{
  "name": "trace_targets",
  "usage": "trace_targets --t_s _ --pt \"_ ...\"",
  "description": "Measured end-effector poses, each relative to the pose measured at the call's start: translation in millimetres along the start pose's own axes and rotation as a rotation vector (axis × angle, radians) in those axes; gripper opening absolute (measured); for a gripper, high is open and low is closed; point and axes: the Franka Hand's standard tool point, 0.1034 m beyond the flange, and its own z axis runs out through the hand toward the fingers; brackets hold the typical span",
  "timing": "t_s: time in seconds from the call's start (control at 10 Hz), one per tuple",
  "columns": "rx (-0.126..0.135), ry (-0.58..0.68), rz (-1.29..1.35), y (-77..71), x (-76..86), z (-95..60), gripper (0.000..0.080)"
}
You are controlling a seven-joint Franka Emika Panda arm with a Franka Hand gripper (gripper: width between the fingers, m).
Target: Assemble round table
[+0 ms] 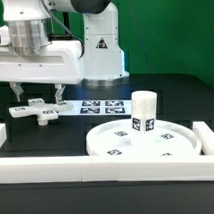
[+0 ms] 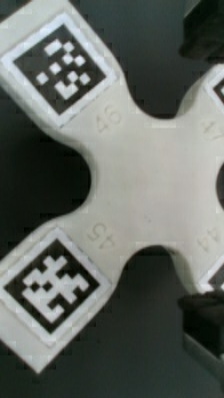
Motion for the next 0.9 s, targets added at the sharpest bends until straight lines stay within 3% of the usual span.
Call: trace_targets --t_s 0.9 --pt "-0.017 -0.016 -0.008 2.4 -7.0 14.8 0.0649"
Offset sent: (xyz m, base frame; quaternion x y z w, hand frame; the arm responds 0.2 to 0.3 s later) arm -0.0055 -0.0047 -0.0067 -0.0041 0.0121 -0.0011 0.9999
